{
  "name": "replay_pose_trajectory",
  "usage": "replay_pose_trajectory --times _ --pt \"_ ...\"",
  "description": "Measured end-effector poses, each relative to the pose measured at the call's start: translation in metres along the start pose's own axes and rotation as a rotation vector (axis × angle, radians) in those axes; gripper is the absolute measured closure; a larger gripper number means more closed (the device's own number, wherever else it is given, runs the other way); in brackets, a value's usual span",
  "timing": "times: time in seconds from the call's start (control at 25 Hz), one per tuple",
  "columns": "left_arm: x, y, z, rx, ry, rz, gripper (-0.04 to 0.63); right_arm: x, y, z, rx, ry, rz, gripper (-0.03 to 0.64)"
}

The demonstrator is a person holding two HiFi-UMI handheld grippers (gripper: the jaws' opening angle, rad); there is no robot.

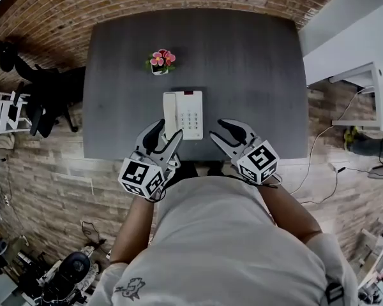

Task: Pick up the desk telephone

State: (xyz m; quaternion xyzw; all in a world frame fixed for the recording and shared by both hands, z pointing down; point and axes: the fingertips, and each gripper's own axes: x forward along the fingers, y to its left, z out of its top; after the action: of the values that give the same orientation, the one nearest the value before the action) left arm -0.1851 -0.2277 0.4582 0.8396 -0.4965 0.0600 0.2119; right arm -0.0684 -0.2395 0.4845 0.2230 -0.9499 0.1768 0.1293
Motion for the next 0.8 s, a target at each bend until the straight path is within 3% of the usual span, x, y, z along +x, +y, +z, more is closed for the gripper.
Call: replay_pose_trajectory --times 0.28,0.8 --pt "0.009 0.045 -0.019 -0.082 0.069 -0.066 0.336 0.031 -0.022 -0.019 0.115 0.026 -0.075 0.454" --pt "0.037 0.093 -0.101 -0.116 0.301 -0.177 0.313 0.066 -0.051 -0.086 0.233 0.154 -0.171 0.460"
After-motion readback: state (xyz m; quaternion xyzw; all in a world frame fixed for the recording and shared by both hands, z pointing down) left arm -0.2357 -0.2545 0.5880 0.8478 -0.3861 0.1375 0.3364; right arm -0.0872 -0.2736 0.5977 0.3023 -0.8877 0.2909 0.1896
